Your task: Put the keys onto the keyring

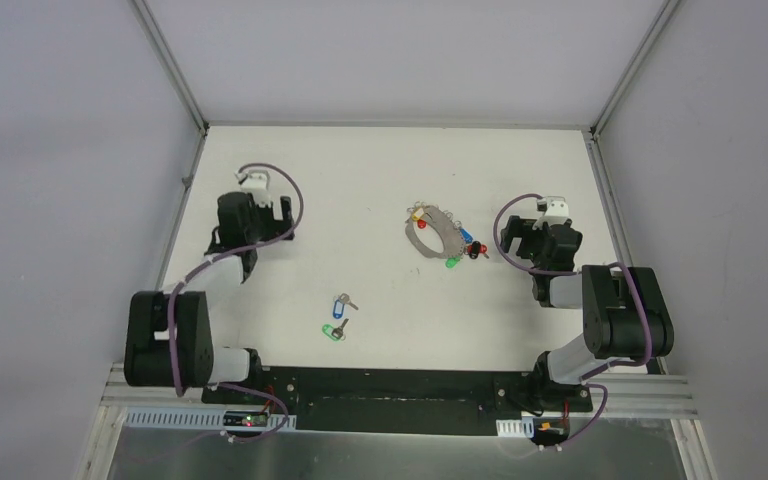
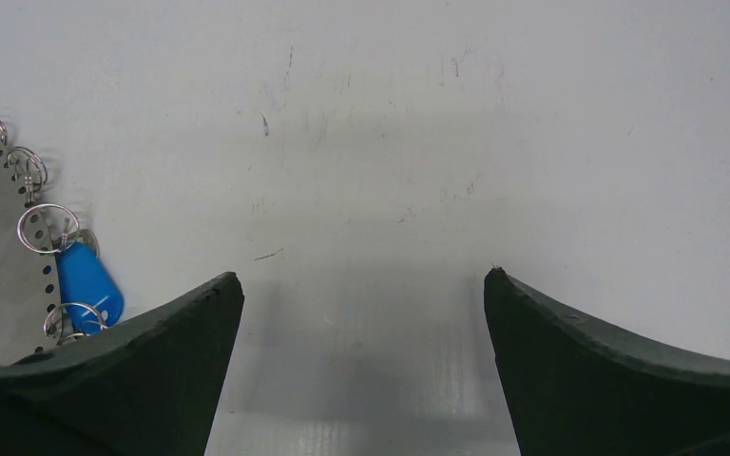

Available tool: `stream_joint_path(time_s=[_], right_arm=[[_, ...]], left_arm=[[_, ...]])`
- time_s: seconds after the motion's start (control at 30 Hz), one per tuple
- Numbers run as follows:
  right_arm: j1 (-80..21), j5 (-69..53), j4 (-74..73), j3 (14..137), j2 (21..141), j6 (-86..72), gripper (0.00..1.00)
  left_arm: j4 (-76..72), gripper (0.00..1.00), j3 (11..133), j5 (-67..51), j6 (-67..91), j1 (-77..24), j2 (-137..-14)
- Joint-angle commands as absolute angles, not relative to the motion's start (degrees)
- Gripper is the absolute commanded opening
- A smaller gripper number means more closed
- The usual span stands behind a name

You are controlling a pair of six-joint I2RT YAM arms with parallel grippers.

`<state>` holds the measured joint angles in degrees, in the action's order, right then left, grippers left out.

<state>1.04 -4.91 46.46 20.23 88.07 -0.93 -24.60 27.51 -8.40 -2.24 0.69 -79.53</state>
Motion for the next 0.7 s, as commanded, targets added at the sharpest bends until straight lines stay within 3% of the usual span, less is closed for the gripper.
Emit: stream_joint_path(time_s=[0.0, 0.1, 0.3, 0.5, 0.67], right_arm=[[1.3, -5.4, 48.9, 21.5, 88.0, -0.8, 1.0], [1.3, -3.0, 42.9, 24.2, 86.1, -1.6, 1.0], [1.3, 4.7, -4.3, 51.9, 84.8, -14.4, 1.0], [1.3, -2.0, -20.2, 63.0, 81.5, -17.2, 1.0], [1.3, -3.1, -27.3, 63.7, 72.8, -17.9, 1.0]], left_arm=[[10.7, 0.99, 46.7, -3.5, 6.4, 0.2, -67.3], [22.3, 0.99, 53.1, -5.9, 10.3, 0.2, -64.0], [33.7, 0.99, 58.2, -8.8, 18.9, 0.2, -54.2], [35.0, 0.99, 53.2, -11.2, 28.2, 0.2, -41.6], [40.3, 0.99, 50.8, -18.4, 30.8, 0.2, -40.0]])
